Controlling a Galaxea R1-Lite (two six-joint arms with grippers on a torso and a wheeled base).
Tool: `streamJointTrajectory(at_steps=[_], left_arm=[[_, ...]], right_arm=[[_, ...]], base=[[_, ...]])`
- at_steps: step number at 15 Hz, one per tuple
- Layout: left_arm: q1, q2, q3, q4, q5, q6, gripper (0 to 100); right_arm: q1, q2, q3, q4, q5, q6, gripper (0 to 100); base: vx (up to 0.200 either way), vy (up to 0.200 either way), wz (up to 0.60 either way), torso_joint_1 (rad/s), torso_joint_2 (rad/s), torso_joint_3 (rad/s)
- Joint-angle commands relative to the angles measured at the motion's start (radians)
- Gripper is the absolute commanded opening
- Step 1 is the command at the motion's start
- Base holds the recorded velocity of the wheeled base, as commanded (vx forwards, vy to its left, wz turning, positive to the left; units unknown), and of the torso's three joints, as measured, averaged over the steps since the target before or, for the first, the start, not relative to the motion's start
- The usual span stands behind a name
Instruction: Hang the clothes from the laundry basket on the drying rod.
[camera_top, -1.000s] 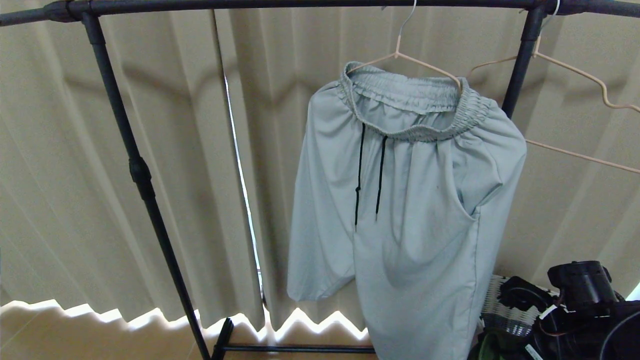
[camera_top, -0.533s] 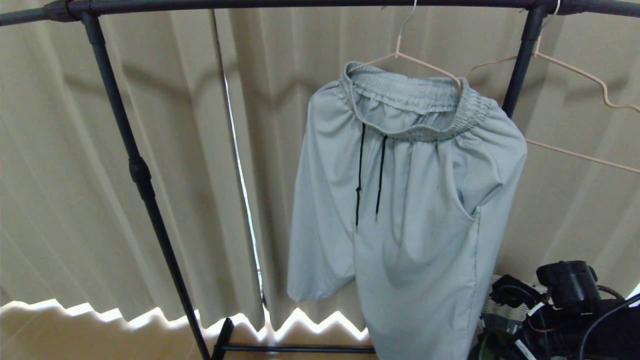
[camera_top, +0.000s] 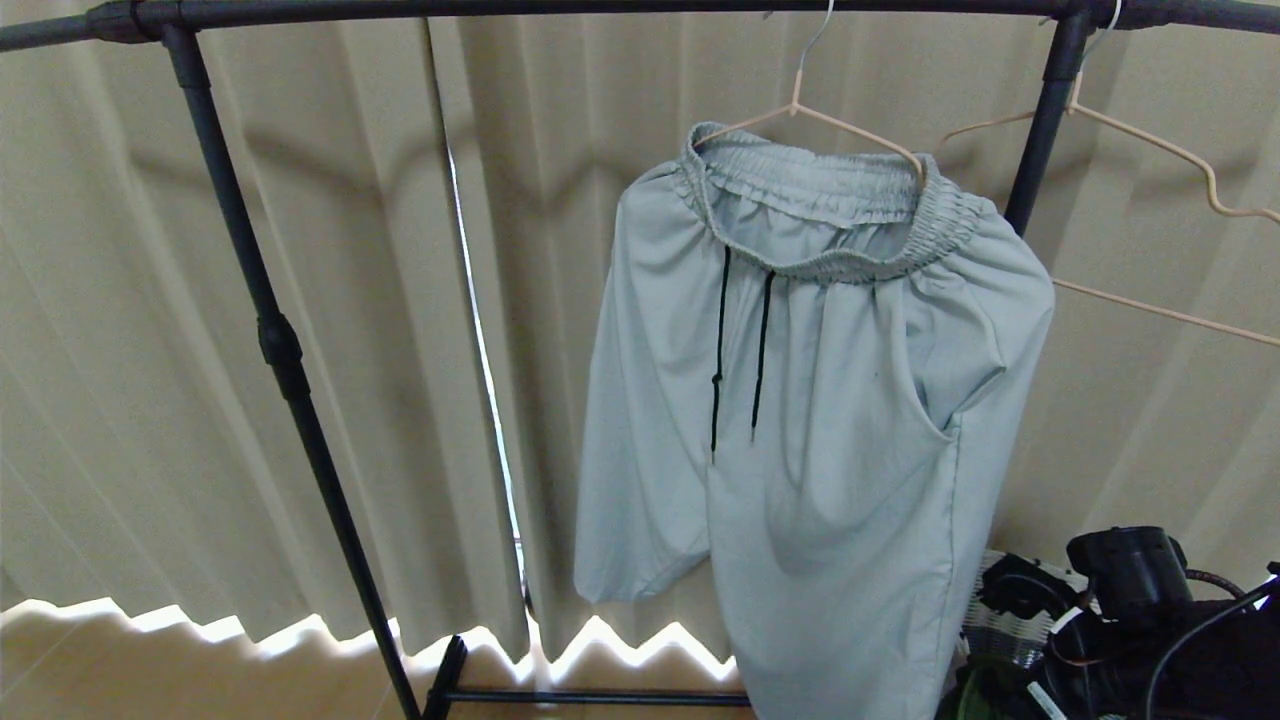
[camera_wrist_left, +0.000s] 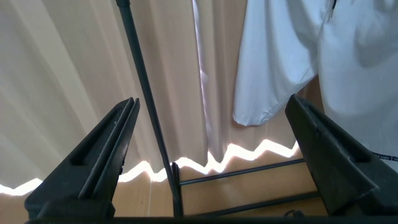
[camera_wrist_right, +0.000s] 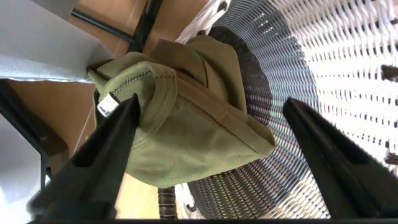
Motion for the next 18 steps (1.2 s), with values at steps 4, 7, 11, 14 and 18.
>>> streamJointTrajectory(at_steps=[4, 7, 11, 14, 18], left_arm=[[0.0, 0.0, 0.0, 0.0, 0.0, 0.0, 100], [0.0, 0.0, 0.0, 0.0, 0.0, 0.0, 100], [0.0, 0.0, 0.0, 0.0, 0.0, 0.001, 100], [0.0, 0.0, 0.0, 0.0, 0.0, 0.001, 100], [0.0, 0.0, 0.0, 0.0, 0.0, 0.0, 100]], right_arm=[[0.001, -0.044, 0.023, -0.004, 0.004, 0.0, 0], [0.001, -0.143, 0.086, -0.029, 0.014, 0.005, 0], [0.009, -0.366, 0.231, -0.201, 0.083, 0.069, 0], [0.012, -0.548, 0.25, -0.236, 0.146, 0.155, 0], [0.055, -0.757, 0.236, -0.222, 0.207, 0.218, 0]], base=[[0.0, 0.0, 0.0, 0.0, 0.0, 0.0], [0.0, 0.0, 0.0, 0.0, 0.0, 0.0], [0.0, 0.0, 0.0, 0.0, 0.0, 0.0], [0.0, 0.0, 0.0, 0.0, 0.0, 0.0], [0.0, 0.0, 0.0, 0.0, 0.0, 0.0]])
